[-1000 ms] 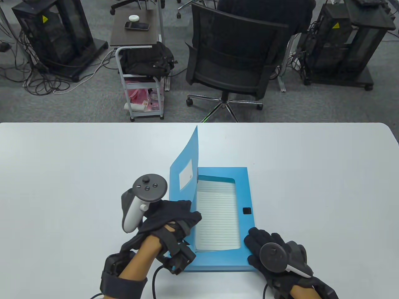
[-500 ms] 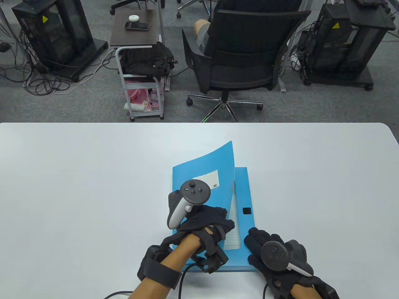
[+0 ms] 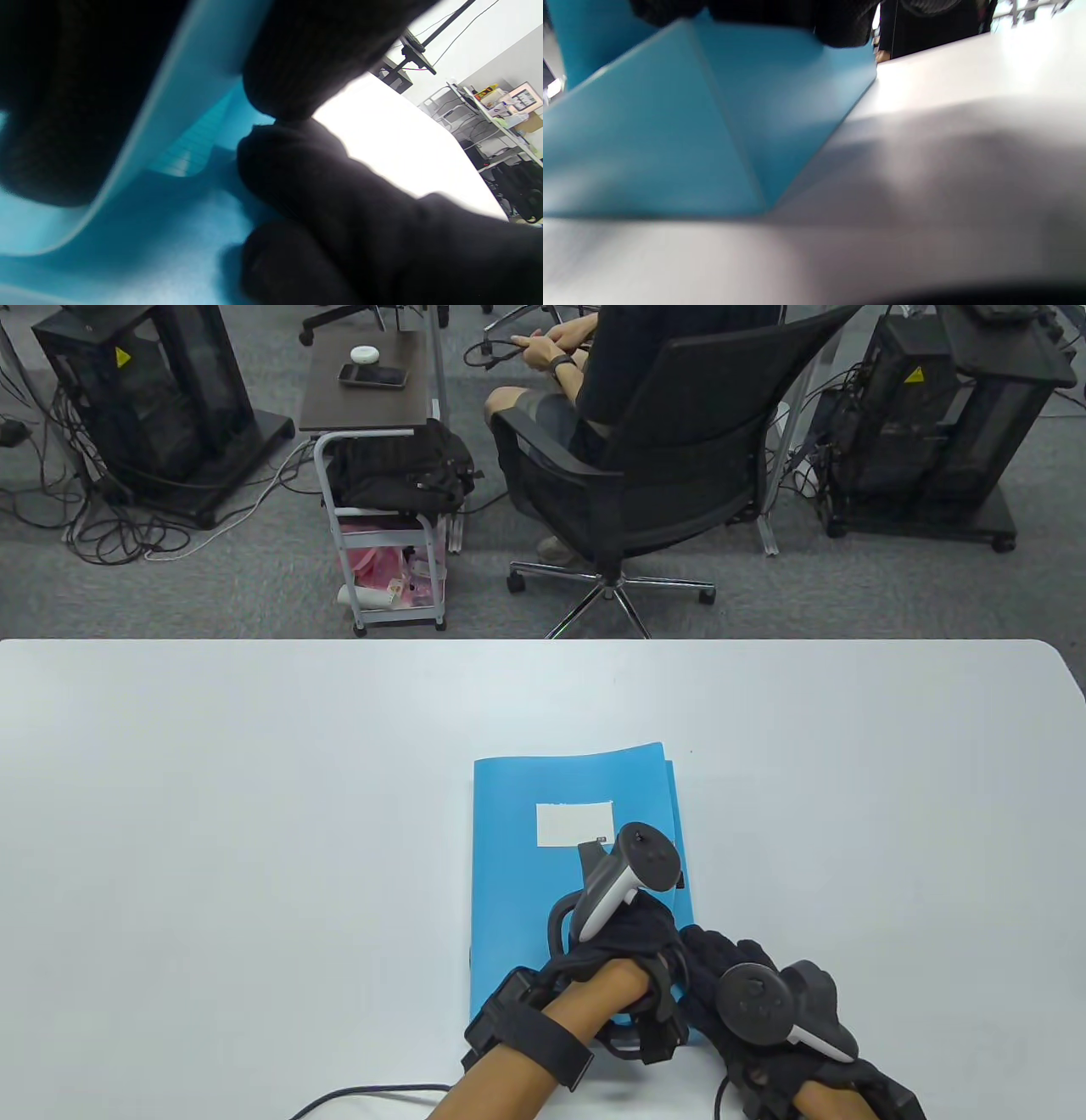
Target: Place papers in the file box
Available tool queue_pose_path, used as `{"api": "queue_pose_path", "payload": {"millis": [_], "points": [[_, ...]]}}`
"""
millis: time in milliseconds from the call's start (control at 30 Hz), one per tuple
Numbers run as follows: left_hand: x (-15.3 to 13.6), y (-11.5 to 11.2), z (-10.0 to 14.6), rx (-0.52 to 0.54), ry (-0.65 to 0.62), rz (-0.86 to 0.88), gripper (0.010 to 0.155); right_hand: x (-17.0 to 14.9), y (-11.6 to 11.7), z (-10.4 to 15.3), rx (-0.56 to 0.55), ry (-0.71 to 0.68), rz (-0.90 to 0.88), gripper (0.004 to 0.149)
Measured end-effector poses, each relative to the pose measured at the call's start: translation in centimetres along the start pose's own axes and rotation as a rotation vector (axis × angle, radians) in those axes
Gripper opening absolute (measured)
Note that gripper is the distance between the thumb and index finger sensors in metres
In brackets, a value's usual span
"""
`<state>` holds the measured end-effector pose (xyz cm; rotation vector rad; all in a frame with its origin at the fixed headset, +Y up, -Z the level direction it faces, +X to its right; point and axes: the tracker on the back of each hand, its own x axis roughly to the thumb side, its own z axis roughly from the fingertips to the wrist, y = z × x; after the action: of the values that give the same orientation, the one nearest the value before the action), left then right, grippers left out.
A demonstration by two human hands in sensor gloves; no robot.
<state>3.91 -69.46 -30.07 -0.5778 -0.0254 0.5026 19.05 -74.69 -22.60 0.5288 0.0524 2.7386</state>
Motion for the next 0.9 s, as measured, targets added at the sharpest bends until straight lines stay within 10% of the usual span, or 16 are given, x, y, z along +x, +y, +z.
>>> {"api": "queue_pose_path", "payload": {"millis": [167, 600, 900], "points": [[0.6, -0.6, -0.2, -0.005, 0.025, -0.039, 0.060, -1.8, -2.6, 1.2, -0.173, 0.099, 0.095, 0.051], [3.2, -3.2, 0.2, 0.014, 0.049, -0.295, 0.067, -4.3, -2.2, 0.8, -0.130, 0.191, 0.026, 0.053], [-2.1, -0.7, 5.7, 0.158, -0.181, -0.159, 0.074, -4.6, -2.0, 0.6, -0.078, 0.202, 0.037, 0.060]]}}
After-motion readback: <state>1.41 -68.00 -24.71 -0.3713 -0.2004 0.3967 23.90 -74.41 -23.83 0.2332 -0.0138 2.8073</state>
